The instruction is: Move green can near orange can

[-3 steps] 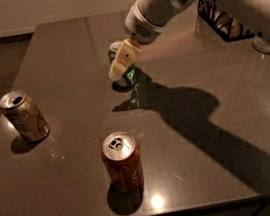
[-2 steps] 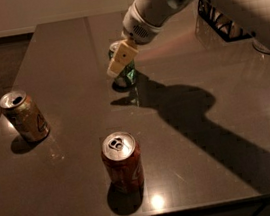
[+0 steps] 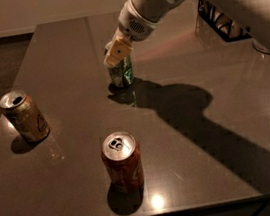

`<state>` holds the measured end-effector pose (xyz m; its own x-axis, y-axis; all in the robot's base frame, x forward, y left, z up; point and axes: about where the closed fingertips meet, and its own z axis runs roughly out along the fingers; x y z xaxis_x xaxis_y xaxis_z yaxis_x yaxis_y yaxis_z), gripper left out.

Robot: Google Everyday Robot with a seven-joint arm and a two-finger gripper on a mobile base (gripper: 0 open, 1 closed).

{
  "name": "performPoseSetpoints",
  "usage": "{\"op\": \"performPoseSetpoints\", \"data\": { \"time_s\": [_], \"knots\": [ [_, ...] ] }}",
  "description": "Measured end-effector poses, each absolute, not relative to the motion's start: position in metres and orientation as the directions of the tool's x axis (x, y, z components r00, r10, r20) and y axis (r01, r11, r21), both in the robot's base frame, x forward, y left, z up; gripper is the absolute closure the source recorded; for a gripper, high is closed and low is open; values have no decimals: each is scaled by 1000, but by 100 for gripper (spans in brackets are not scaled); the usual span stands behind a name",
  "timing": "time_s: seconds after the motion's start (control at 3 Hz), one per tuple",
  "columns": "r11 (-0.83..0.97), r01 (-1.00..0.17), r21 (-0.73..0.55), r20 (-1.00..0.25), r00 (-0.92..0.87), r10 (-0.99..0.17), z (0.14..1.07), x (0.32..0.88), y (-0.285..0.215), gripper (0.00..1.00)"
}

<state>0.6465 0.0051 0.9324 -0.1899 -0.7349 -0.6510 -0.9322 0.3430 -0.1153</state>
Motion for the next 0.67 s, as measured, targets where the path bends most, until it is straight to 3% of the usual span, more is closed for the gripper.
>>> {"op": "performPoseSetpoints", "data": {
  "time_s": [0.33,0.67],
  "knots": [
    [259,-961,-98,-666,-130,-734,947,624,35,88],
    [157,-983,-98,-694,-46,-718,963,593,69,100]
  ]
}}
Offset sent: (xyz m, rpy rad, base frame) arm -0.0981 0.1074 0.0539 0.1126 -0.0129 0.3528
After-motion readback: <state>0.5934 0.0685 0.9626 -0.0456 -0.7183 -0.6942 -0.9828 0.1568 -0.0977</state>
